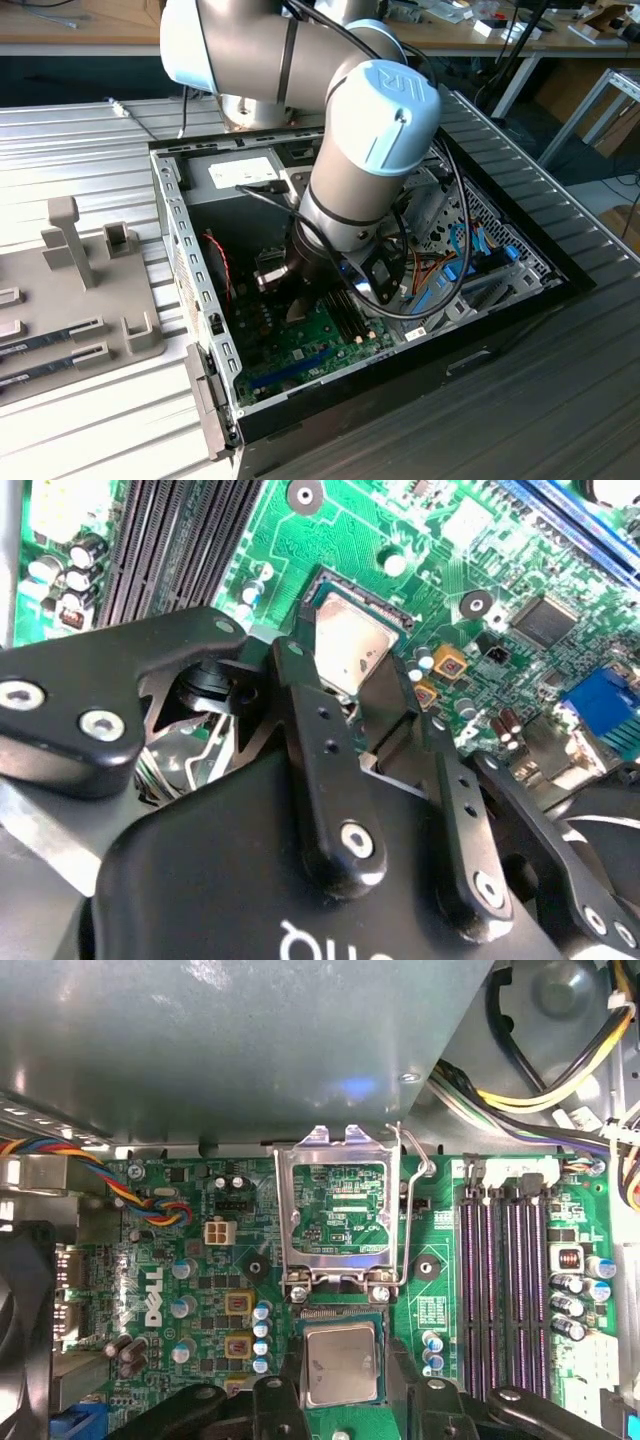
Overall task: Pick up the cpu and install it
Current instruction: 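Close the cpu cover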
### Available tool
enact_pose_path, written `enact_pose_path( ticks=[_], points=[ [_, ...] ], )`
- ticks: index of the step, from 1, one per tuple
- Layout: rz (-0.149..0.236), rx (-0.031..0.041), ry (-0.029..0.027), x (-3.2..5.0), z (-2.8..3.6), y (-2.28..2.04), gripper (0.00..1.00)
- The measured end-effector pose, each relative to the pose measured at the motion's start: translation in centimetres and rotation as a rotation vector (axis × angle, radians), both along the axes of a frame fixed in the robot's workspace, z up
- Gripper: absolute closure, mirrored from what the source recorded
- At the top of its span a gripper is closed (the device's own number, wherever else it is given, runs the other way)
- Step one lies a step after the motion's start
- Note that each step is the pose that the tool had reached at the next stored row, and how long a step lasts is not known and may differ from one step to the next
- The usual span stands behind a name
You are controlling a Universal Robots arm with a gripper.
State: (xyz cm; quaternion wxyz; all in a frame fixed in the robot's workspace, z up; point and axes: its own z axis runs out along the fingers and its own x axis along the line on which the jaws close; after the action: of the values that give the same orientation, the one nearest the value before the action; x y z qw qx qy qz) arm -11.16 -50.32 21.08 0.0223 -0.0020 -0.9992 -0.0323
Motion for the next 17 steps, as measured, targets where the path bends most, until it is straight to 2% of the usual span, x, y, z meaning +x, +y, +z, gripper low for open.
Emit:
enact_pose_path(
  ticks=[5, 17],
  points=[
    [0.000, 0.0019, 0.0032, 0.03, -0.23, 0.00, 0.55],
    [0.000, 0.0018, 0.0034, -0.32, -0.93, -0.09, 0.55]
  ],
)
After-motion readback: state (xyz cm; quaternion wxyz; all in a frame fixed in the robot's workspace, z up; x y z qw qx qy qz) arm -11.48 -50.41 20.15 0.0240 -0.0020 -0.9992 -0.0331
